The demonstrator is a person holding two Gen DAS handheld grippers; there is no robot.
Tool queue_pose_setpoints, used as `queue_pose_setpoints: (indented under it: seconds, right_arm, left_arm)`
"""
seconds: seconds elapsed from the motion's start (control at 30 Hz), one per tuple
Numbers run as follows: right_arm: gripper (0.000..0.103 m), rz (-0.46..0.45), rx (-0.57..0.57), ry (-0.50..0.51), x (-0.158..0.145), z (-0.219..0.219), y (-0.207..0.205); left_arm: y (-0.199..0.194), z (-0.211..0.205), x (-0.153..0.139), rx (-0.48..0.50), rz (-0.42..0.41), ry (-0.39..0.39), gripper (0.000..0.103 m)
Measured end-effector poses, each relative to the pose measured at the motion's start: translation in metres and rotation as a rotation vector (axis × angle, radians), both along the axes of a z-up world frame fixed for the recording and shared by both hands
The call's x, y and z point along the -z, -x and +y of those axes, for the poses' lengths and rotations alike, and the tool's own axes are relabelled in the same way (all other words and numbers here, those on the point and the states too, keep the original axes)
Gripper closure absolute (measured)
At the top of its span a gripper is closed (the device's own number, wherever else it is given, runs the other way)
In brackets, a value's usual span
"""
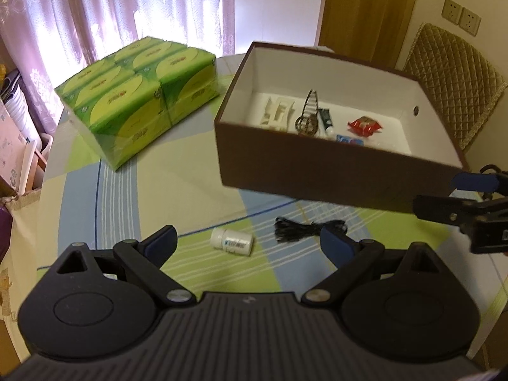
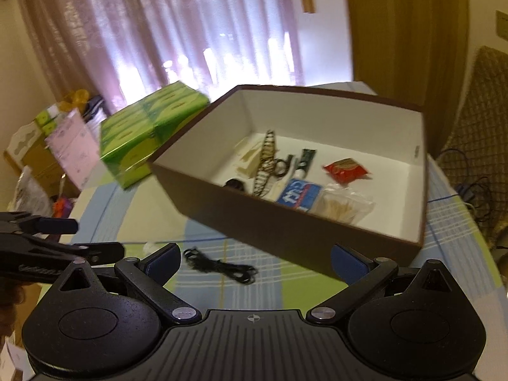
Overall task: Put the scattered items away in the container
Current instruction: 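Lift both open tools up out of the brown box toward the pill bottle and cable, then grasp the white pill bottle with the left gripper while the right gripper grasps the black cable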
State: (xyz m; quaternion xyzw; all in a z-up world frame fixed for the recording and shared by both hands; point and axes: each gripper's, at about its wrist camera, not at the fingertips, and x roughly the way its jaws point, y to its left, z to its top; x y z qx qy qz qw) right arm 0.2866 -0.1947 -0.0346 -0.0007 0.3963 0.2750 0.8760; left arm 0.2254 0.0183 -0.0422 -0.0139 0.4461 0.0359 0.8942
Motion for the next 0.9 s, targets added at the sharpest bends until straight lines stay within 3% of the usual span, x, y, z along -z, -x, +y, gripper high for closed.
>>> queue_pose_setpoints:
  seconds: [0.37, 0.9]
  right_arm:
    - [0.000, 0.039, -0.140, 0.076, 0.050, 0.028, 0.008]
    - [0.000, 0.191, 0.000, 0.068, 0.088, 0.023, -0.024]
  left_arm:
    - [0.010, 0.020, 0.039, -0.046, 0.069, -0.012, 0.009]
    - [-0.013, 0.024, 0.079, 0.075, 0.098, -0.030, 0.016]
